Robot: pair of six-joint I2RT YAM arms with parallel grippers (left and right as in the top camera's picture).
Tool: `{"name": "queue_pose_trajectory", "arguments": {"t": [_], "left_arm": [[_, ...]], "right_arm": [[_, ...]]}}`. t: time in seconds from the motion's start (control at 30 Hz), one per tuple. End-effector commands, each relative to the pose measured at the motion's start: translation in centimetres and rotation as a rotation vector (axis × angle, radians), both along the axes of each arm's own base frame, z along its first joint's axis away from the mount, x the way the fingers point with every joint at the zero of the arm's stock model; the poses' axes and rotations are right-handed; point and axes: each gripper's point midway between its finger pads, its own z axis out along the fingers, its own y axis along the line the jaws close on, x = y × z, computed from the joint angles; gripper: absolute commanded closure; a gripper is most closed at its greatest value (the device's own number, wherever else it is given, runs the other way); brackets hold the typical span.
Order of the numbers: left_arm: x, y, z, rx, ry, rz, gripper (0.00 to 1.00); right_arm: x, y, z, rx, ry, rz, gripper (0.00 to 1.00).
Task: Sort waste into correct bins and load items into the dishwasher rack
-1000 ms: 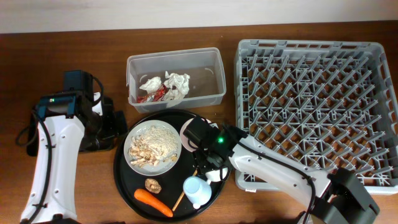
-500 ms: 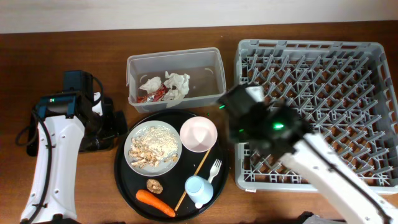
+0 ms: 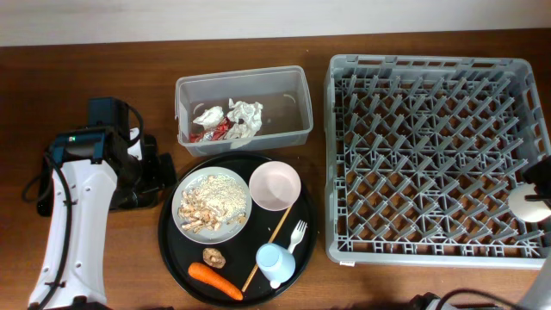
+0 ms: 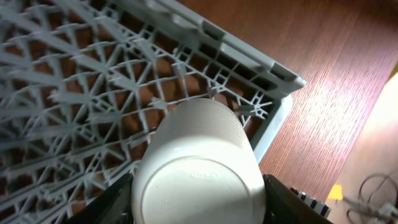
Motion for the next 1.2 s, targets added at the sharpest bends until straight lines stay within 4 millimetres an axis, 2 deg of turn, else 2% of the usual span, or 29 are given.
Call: {"name": "queue_pose_trajectory", "arguments": {"t": [0.0,0.1,0.23,0.27,0.3,0.37,0.43,0.5,0.53,0.57,0.6,0.63,0.7,0.77,0.87,1.0,1.1,1.17], "left_arm": [[-0.1,0.1,-0.3,-0.001,0.011,0.011,0.01],[-0.1,0.1,-0.3,-0.001,0.011,0.011,0.02],[-0.1,0.1,-0.3,-0.001,0.011,0.011,0.02],[-0.1,0.1,-0.3,-0.001,0.011,0.011,0.02],[-0.2,0.1,-0.3,-0.001,0.013,0.011,0.01],[-0.2,0.1,-0.3,-0.001,0.015,0.011,0.02],[-0.3,0.1,-0.3,-0.002,0.019,0.010,0.01],[-0.3,0.1,-0.3,-0.001,0.019,0.010,0.02],[-0.3,0.1,-0.3,-0.001,0.019,0.010,0.02],[-0.3,0.1,-0.3,-0.001,0.019,0.010,0.02],[-0.3,0.1,-0.3,-0.001,0.018,0.010,0.01],[-0.3,0.1,-0.3,-0.001,0.019,0.010,0.01],[-0.3,0.1,-0.3,-0.002,0.018,0.010,0.01],[-0.3,0.1,-0.3,-0.002,0.018,0.011,0.01],[-0.3,0.1,-0.3,-0.002,0.018,0.010,0.01],[-0.1,0.1,-0.3,-0.001,0.010,0.011,0.01],[-0.1,0.1,-0.3,-0.001,0.010,0.011,0.01],[-0.1,0.1,-0.3,-0.001,0.010,0.011,0.01]], "right_arm": [[0.3,-0.9,-2.3,0.084,0.025,-0.015,0.48],[0.7,-1.0,-5.9,0.131,0.065,-0.014,0.48],[0.2,-0.6,-10.7,0.153,0.090,-0.016,0.48],[0.0,-0.5,-11.3,0.157,0.095,-0.016,0.46],[0.0,-0.4,-11.7,0.159,0.096,-0.016,0.40],[0.9,0.4,-11.7,0.204,0.047,0.007,0.04],[1.8,1.0,-10.3,0.229,-0.002,0.053,0.02],[2.3,1.6,-7.2,0.199,-0.050,0.083,0.03],[3.5,3.2,-4.9,0.188,-0.114,0.193,0.05],[5.0,6.1,-3.0,0.194,-0.181,0.365,0.06],[5.9,9.1,-2.0,0.201,-0.211,0.521,0.07],[6.0,13.1,-1.4,0.205,-0.195,0.705,0.07],[5.5,20.0,-1.7,0.240,-0.117,0.979,0.07],[4.7,25.8,-2.1,0.269,-0.066,1.188,0.08],[2.1,35.0,-3.6,0.314,0.013,1.500,0.08],[-2.4,44.0,-7.4,0.378,0.168,1.731,0.08],[-4.8,48.3,-9.8,0.346,0.223,1.823,0.08],[-6.0,49.8,-11.3,0.308,0.263,1.853,0.07]]}}
